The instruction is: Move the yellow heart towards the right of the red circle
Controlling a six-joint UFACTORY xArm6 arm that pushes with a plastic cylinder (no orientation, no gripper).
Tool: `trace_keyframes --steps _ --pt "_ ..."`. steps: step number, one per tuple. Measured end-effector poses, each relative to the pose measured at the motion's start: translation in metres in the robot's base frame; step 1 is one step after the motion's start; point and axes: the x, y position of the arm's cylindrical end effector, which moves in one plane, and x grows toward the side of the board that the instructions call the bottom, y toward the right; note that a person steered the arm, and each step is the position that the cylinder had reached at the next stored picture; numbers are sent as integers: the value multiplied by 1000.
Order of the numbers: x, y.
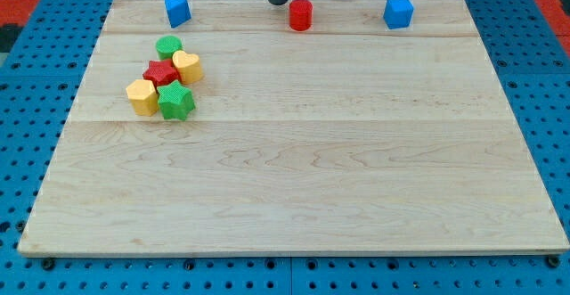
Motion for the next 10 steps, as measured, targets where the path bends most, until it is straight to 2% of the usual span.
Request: trace_keyframes --steps 1,2,3,5,6,7,8,10 --pt "10 55" --pt "63 12" --pt "95 -84" --pt "135 -152" --pt "154 -163" --pt "172 -104" --pt "171 -38" --pt "222 -65"
